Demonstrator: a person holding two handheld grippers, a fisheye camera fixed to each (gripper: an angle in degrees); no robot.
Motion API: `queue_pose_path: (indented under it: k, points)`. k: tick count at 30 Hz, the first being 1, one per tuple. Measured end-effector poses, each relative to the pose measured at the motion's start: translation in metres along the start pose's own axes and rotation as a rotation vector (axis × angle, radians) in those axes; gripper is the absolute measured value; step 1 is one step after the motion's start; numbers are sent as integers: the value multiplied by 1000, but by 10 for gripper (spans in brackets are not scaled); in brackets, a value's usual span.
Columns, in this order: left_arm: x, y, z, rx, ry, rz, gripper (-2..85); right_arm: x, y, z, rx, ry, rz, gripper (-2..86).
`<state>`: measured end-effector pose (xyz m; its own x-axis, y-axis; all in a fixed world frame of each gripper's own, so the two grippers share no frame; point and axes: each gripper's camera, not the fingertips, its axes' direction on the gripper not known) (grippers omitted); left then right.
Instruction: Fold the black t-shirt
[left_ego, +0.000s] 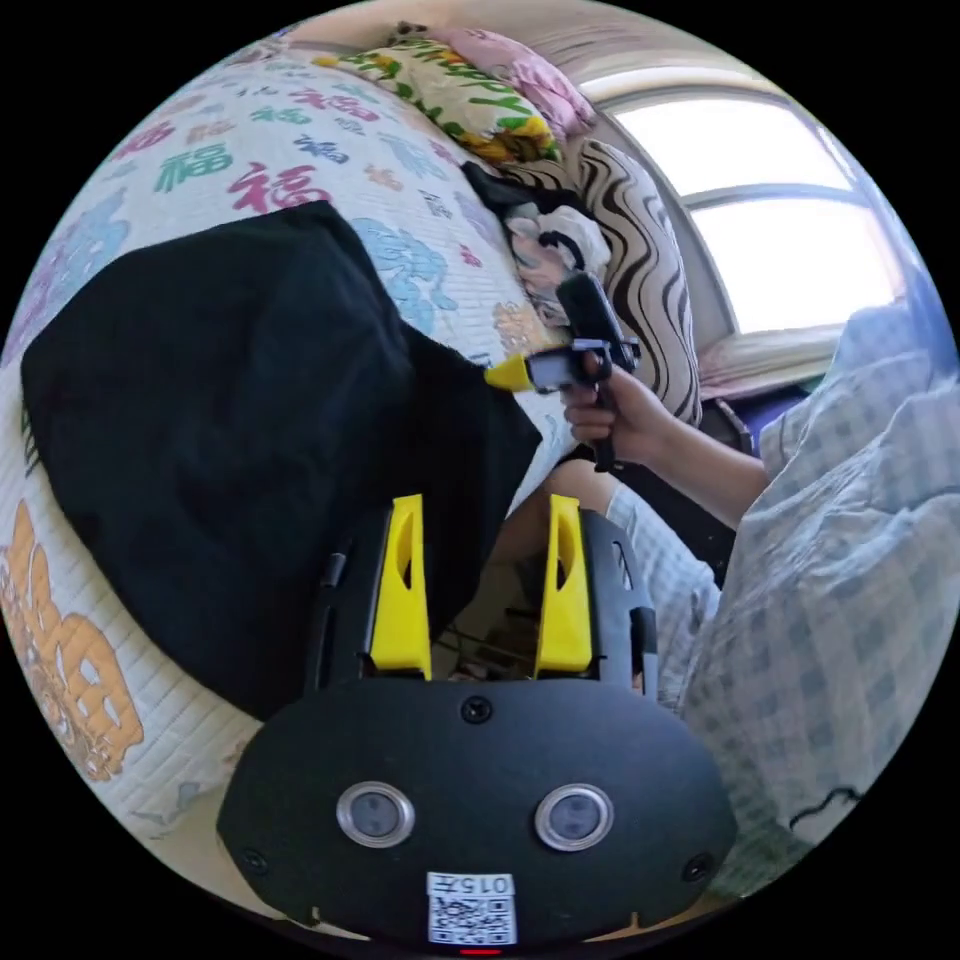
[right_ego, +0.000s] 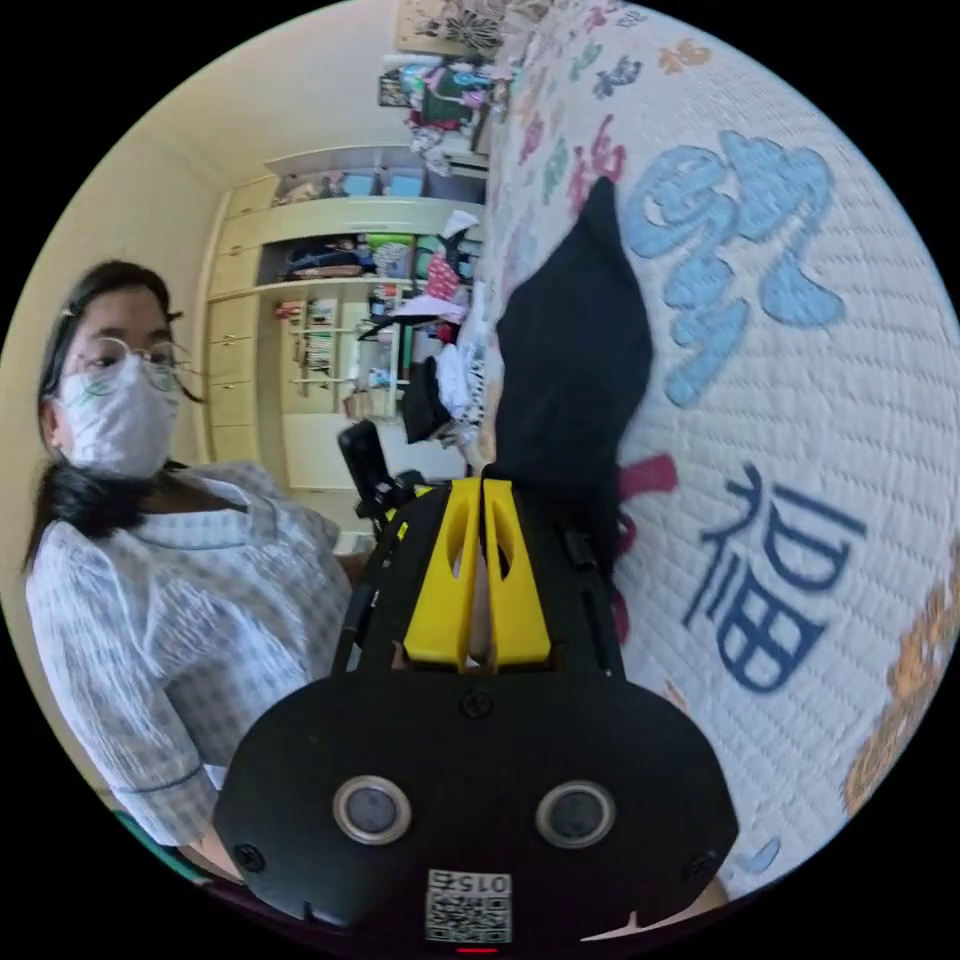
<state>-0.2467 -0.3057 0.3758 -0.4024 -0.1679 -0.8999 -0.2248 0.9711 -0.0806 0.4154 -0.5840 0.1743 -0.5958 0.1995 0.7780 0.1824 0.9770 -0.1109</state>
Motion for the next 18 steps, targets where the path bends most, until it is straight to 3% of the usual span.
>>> queue_pose_path:
  k: [3, 5, 7, 9, 12, 18]
  points:
    - [7, 3, 23, 20, -151, 24, 137, -26, -10, 6, 5, -43, -90, -3]
    - [-2, 9, 24, 66, -159, -27, 62, -43, -13, 19, -50, -42, -146, -2]
    - [-21, 24, 18, 145, -42, -66, 19, -63, -10, 21, -70, -40, -203, 3]
    - [-57, 55, 1, 314, 187, -171, 7, -72, 2, 0, 17, -13, -209, 11]
    - [-82, 98, -32, 513, 196, -238, 2, -75, 27, -40, 46, 109, -163, 43]
    - [-97, 176, -88, 807, 129, -296, -2, -60, 71, -33, -273, 328, 25, 102]
